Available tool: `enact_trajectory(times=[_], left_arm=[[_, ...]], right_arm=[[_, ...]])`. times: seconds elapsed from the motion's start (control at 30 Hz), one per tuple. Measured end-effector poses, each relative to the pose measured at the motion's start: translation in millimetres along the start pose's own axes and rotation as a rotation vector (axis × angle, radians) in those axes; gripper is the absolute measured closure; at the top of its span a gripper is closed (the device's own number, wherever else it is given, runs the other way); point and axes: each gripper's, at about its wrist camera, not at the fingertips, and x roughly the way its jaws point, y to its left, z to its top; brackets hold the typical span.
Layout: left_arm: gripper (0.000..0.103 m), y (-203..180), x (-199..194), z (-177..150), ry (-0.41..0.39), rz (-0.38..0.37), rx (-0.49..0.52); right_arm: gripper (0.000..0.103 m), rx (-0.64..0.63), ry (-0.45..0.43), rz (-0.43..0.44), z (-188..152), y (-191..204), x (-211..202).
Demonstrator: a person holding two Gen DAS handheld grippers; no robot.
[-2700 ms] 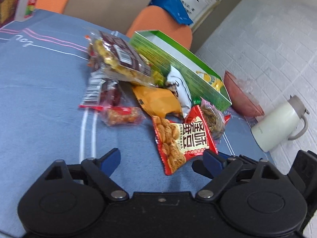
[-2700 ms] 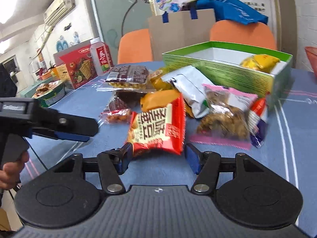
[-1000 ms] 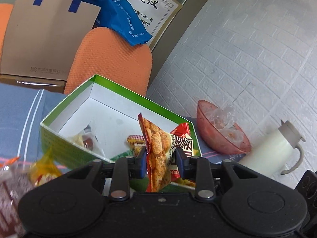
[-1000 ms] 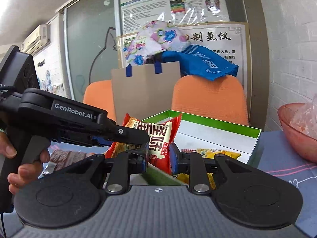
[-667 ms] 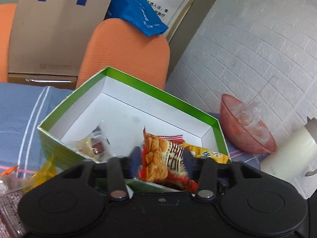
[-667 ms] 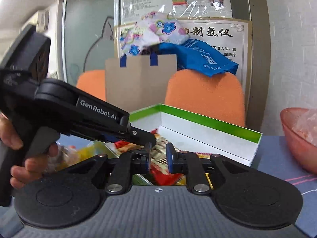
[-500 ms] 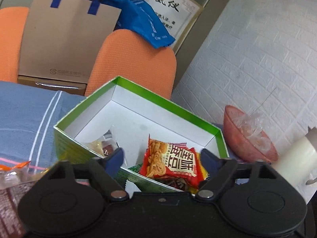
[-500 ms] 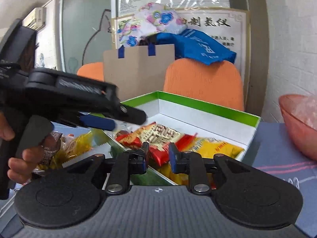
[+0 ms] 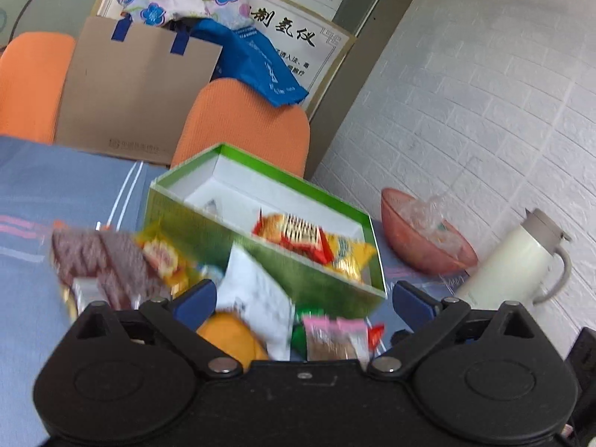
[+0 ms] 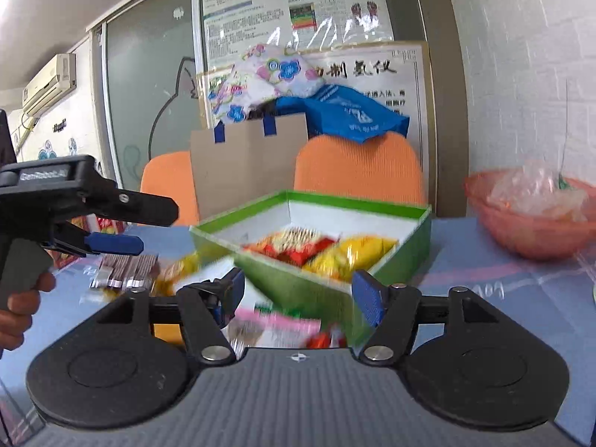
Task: Organize snacks
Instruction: 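Grasp the clear bag of nuts with pink label using both grippers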
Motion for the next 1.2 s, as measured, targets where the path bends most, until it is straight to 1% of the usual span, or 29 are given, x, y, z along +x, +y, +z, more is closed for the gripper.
enact_trajectory(times=[0.1, 0.2, 0.27, 0.3, 0.33, 0.37, 0.4, 0.43, 0.5, 0.53, 0.6, 0.7, 0.77, 0.83, 0.87, 0.9, 1.0, 1.13, 1.2], left_arm=[[0.000, 9, -14, -23, 0.012, 0.006, -0.035], [0.000, 19, -25, -39, 0.035, 0.011, -0.072], [0.000, 22, -32, -45, 0.043, 0.016, -0.070], [0.000, 23, -35, -47, 0.042, 0.019, -0.066], [0.000, 25, -39, -50, 0.041, 0.022, -0.063], [0.000, 26, -41, -51, 0.043, 0.022, -0.059], [0.000, 27, -42, -52, 0.047, 0.018, -0.054], [0.000, 26, -42, -52, 0.051, 0.014, -0.047], [0.000, 23, -38, -52, 0.063, 0.002, -0.033], [0.000, 22, -35, -52, 0.073, -0.008, -0.024], [0.000, 16, -27, -53, 0.084, -0.023, 0.001], [0.000, 6, -8, -50, 0.107, -0.042, 0.053], [0.001, 1, 9, -45, 0.128, -0.061, 0.071], [0.005, -6, 26, -41, 0.149, -0.068, 0.096], [0.009, -7, 34, -40, 0.161, -0.077, 0.108], [0.010, -8, 40, -38, 0.176, -0.085, 0.112], [0.011, -4, 60, -36, 0.225, -0.066, 0.105], [0.011, 5, 70, -36, 0.273, -0.096, 0.049], [0.009, 5, 70, -38, 0.277, -0.099, 0.051]], right_arm=[[0.000, 0.007, 0.065, 0.014, -18, 7, 2], [0.000, 0.003, 0.123, 0.026, -26, 14, 15], [0.001, -0.014, 0.146, 0.033, -28, 19, 25], [0.006, -0.024, 0.154, 0.033, -30, 22, 30], [0.018, -0.027, 0.164, 0.034, -31, 24, 34], [0.017, -0.027, 0.179, 0.044, -32, 27, 37], [0.020, -0.032, 0.178, 0.054, -33, 30, 37], [0.027, -0.048, 0.184, 0.079, -35, 34, 34], [0.031, -0.075, 0.194, 0.155, -37, 43, 28], [0.031, -0.083, 0.199, 0.187, -39, 47, 25], [0.031, -0.103, 0.196, 0.201, -41, 53, 20], [0.028, -0.098, 0.194, 0.185, -41, 53, 16], [0.024, -0.081, 0.197, 0.174, -41, 50, 15], [0.017, -0.072, 0.202, 0.149, -42, 48, 16], [0.016, -0.065, 0.208, 0.137, -42, 47, 18], [0.016, -0.056, 0.214, 0.128, -43, 45, 19], [0.016, -0.016, 0.232, 0.130, -45, 37, 23], [0.016, 0.036, 0.244, 0.151, -45, 30, 31], [0.016, 0.048, 0.261, 0.152, -44, 29, 37]])
